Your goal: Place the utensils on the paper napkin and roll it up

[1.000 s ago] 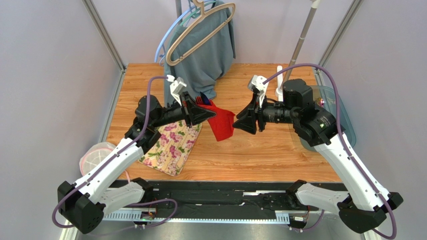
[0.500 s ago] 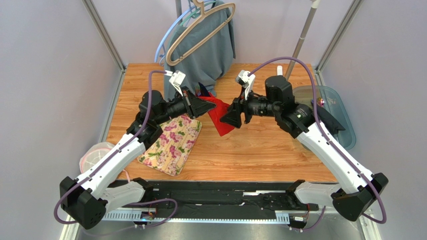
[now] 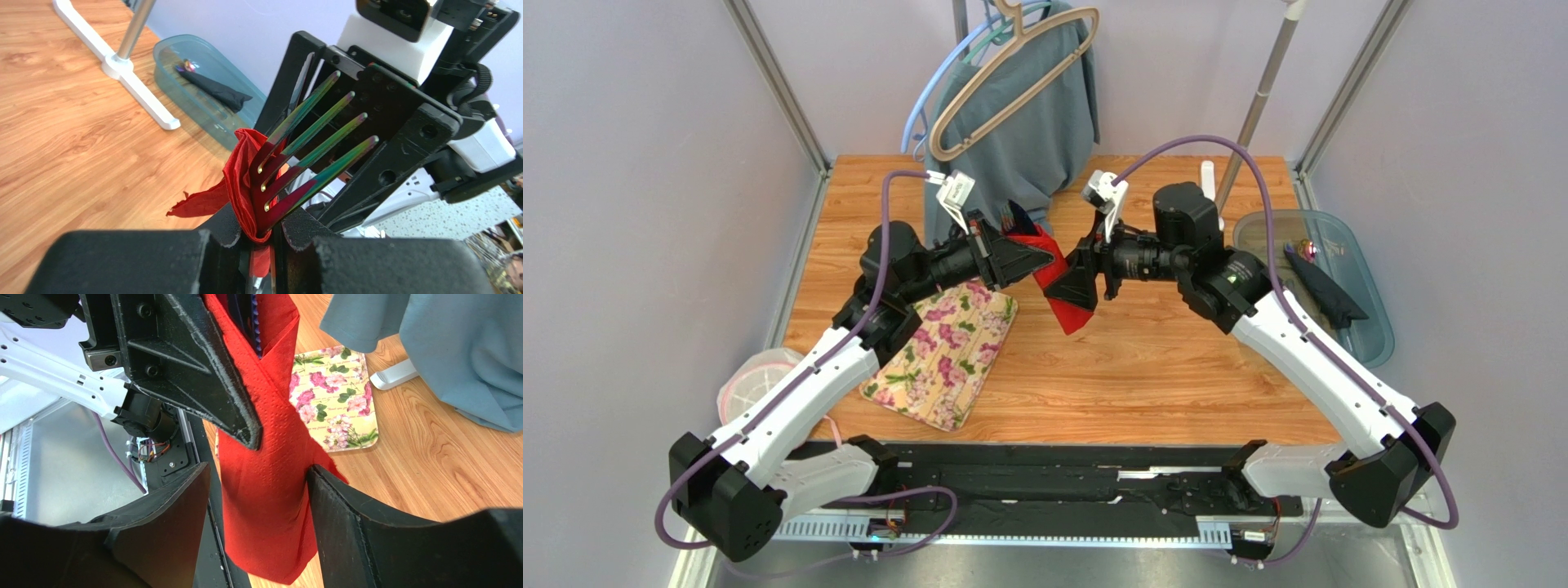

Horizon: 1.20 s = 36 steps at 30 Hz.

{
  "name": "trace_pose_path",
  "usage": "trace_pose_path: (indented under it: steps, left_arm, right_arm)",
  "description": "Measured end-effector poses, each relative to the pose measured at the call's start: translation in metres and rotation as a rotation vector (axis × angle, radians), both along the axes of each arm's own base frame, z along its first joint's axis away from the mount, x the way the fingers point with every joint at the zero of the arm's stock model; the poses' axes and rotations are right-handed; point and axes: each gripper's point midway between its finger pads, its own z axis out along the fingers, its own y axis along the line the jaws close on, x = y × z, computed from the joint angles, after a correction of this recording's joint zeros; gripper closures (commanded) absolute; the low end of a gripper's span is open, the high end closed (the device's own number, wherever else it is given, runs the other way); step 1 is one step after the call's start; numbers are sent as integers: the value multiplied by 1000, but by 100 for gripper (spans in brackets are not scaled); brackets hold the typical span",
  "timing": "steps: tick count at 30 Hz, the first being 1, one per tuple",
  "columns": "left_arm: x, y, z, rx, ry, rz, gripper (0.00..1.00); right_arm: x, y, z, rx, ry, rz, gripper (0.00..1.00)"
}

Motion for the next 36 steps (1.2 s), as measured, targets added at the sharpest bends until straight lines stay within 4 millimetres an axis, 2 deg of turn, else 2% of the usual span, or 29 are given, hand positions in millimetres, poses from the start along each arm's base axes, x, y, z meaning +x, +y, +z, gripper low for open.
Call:
trace_pose_path:
  steps: [2, 6, 11, 14, 17, 18, 20, 23, 24, 26, 27, 30, 36]
  left_arm:
    - [-3, -1, 2, -8, -4, -15, 100]
    - [-10, -3, 10, -29, -26, -58, 100]
    - [-23, -5, 23, -65, -65, -127, 100]
    - [-32, -6, 31, -86, -101, -176, 100]
    - [-41, -6, 37, -98, -132, -218, 100]
    - [-44, -6, 39, -102, -140, -232, 100]
    - [-46, -6, 42, -108, -151, -241, 100]
    - [-50, -5, 46, -121, -147, -254, 100]
    - [-51, -5, 47, -124, -148, -255, 96]
    - [-52, -4, 49, -128, -149, -257, 80]
    - [-52, -4, 50, -129, -149, -257, 64]
    - [-52, -4, 50, -123, -164, -254, 46]
    - [-56, 0, 47, -103, -152, -242, 41]
  right_arm:
    - [-1, 1, 1, 4, -1, 6, 38]
    - [-7, 3, 3, 16, 9, 43, 51]
    - [-25, 7, 8, 52, 48, 136, 58]
    - [-37, 9, 14, 79, 81, 192, 67]
    - [-47, 10, 20, 110, 118, 231, 81]
    - [-50, 10, 21, 121, 133, 242, 90]
    - [-55, 11, 25, 139, 154, 261, 100]
    - [-60, 11, 32, 163, 174, 282, 100]
    - [-60, 12, 33, 167, 177, 287, 100]
    - [-61, 12, 35, 175, 182, 288, 100]
    - [-61, 12, 36, 177, 182, 289, 100]
    - [-62, 13, 38, 183, 201, 283, 100]
    - [-62, 13, 45, 203, 211, 277, 100]
